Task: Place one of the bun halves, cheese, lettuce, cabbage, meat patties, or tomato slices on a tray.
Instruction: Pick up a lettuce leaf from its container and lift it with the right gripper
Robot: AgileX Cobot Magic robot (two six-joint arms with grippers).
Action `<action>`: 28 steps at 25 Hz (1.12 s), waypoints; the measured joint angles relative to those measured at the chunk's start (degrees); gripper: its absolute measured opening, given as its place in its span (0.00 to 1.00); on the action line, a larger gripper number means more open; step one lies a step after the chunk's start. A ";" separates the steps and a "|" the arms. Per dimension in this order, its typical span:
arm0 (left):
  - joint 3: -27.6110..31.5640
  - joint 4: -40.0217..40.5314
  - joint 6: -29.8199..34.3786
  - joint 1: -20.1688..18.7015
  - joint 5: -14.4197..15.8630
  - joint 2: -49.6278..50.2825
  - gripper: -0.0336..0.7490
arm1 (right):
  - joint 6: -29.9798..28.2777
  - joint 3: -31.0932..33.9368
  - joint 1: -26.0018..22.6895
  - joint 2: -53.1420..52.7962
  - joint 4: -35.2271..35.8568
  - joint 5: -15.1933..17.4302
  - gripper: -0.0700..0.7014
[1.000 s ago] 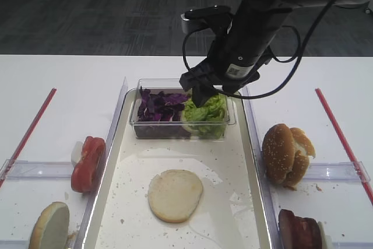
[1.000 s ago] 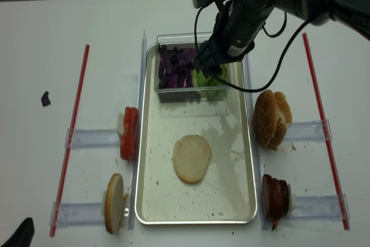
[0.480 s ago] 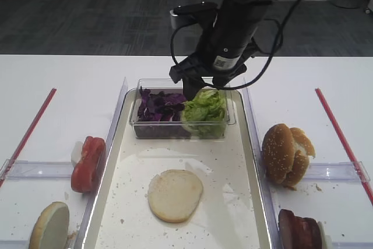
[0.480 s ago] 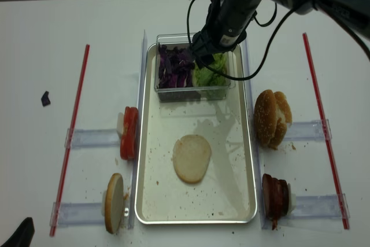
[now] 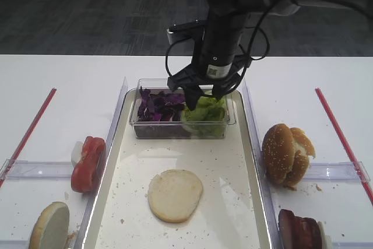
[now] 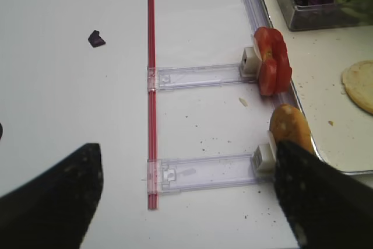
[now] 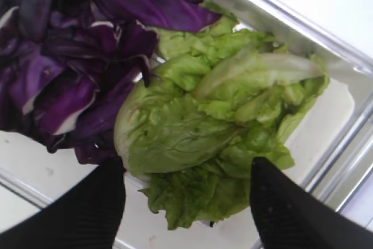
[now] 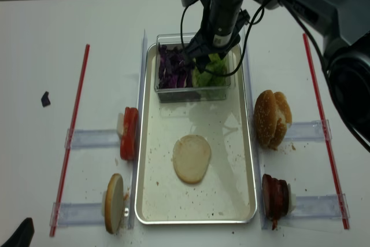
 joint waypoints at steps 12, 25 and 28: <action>0.00 0.00 0.00 0.00 0.00 0.00 0.75 | 0.29 -0.52 0.00 3.71 -0.67 -0.78 0.70; 0.00 0.00 0.00 0.00 0.00 0.00 0.75 | 0.42 -0.52 0.02 3.71 -1.13 -1.60 0.64; 0.00 0.00 0.00 0.00 0.00 0.00 0.75 | 0.42 -0.52 0.02 3.71 -1.34 -1.60 0.62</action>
